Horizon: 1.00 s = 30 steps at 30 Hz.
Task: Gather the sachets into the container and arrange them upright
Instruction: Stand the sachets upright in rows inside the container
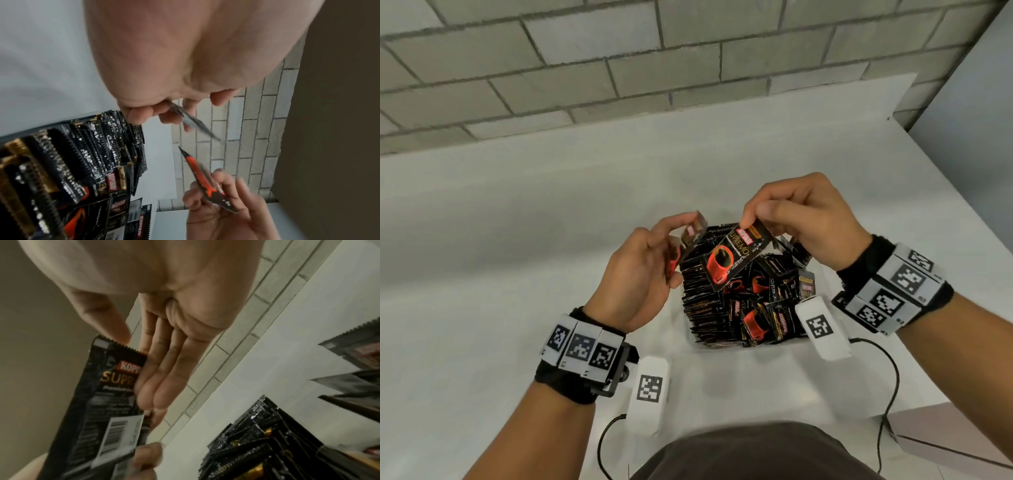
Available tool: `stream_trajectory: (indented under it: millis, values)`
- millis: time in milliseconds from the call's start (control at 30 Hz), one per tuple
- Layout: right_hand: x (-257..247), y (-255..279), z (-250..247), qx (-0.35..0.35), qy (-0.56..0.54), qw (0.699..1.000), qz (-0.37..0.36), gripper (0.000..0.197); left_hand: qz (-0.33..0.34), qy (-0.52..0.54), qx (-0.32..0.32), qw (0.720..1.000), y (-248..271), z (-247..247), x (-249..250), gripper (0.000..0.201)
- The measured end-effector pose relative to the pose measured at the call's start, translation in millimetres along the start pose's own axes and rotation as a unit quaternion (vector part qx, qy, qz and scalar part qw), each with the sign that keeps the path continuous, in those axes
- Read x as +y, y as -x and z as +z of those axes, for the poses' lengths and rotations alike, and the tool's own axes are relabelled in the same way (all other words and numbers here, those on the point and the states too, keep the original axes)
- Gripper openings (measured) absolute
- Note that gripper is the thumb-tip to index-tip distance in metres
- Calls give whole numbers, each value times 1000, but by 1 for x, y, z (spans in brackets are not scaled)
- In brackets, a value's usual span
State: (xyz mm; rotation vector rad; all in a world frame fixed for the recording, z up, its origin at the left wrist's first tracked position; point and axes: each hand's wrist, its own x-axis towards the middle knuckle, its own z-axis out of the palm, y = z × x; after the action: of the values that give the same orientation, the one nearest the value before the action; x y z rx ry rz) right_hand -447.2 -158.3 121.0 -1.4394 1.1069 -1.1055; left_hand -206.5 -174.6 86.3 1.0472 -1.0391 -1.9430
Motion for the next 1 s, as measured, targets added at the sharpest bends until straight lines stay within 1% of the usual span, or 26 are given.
stream_trajectory:
  millis: [67,133,200,267,333,400,500,533,600,667,700,800,833,933,1000]
  values:
    - [3,-1,0,14,72,997,14,4,29,-50,10,998,0,2,0,54]
    - [9,-4,-1,21,133,990,36,8,66,-113,15,991,0,3,0,51]
    - [12,-6,0,15,155,986,51,12,90,-168,15,982,2,4,-1,45]
    - [10,-5,2,5,138,989,58,11,93,-214,30,972,2,3,-1,50]
    - [8,-4,5,-7,83,995,61,9,79,-249,43,964,1,2,-2,56]
    - [7,-3,8,-18,51,997,63,8,64,-268,39,961,0,0,-4,51]
    - [6,-2,11,-31,41,996,69,7,68,-273,41,959,0,1,-4,33]
    - [5,-1,11,-33,41,996,70,12,72,-269,47,959,0,1,-3,27]
    - [2,1,11,-38,67,995,64,33,81,-248,57,964,1,3,-2,20]
    - [-1,3,13,-43,94,993,55,51,82,-221,69,969,1,6,-1,22]
    - [-3,3,15,-44,99,993,54,53,81,-207,71,972,2,7,0,24]
    - [-5,3,17,-29,99,993,57,46,83,-162,61,981,5,11,2,36]
    - [-4,3,15,-19,100,993,63,44,88,-151,62,983,7,12,3,37]
    - [-4,3,13,1,102,991,82,40,113,-146,80,980,8,13,4,23]
    - [-5,4,15,8,99,991,89,29,117,-163,86,976,6,12,3,18]
